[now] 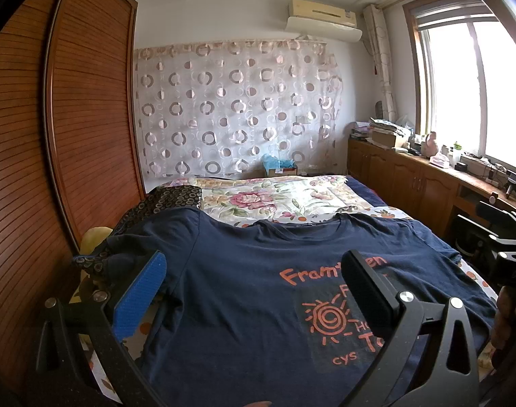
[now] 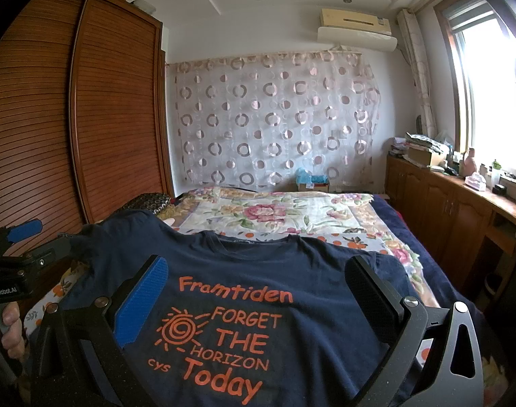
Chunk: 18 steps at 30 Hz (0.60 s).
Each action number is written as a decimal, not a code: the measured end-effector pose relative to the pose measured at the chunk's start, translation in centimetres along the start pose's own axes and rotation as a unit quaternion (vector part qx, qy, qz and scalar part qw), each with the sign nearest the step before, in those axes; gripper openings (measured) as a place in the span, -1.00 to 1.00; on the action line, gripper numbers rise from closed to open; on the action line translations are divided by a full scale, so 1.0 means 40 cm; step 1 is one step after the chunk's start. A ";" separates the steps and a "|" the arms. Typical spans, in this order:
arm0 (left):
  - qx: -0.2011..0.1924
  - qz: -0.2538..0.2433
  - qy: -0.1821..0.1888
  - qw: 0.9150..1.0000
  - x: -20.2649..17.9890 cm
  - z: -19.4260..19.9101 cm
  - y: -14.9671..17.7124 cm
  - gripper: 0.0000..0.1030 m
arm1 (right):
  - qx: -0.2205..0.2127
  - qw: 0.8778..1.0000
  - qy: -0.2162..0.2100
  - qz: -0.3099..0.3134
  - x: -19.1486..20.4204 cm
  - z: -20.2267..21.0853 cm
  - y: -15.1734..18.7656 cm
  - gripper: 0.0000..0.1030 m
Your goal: Fold small clothes
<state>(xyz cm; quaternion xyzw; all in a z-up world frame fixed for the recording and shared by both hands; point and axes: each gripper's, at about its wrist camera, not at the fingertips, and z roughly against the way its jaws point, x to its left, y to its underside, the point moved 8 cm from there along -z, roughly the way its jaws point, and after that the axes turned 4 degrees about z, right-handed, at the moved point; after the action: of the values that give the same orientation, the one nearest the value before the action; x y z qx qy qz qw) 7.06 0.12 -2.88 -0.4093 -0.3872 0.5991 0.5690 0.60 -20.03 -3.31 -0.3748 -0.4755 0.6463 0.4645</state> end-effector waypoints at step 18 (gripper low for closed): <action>-0.001 0.000 0.000 1.000 0.000 0.004 -0.004 1.00 | -0.001 1.000 0.002 0.000 -0.001 0.002 0.000 1.00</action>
<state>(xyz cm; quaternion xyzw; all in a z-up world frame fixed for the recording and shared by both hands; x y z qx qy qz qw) 6.96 0.14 -2.66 -0.4091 -0.3879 0.5988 0.5688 0.54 -20.07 -3.30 -0.3762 -0.4750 0.6452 0.4653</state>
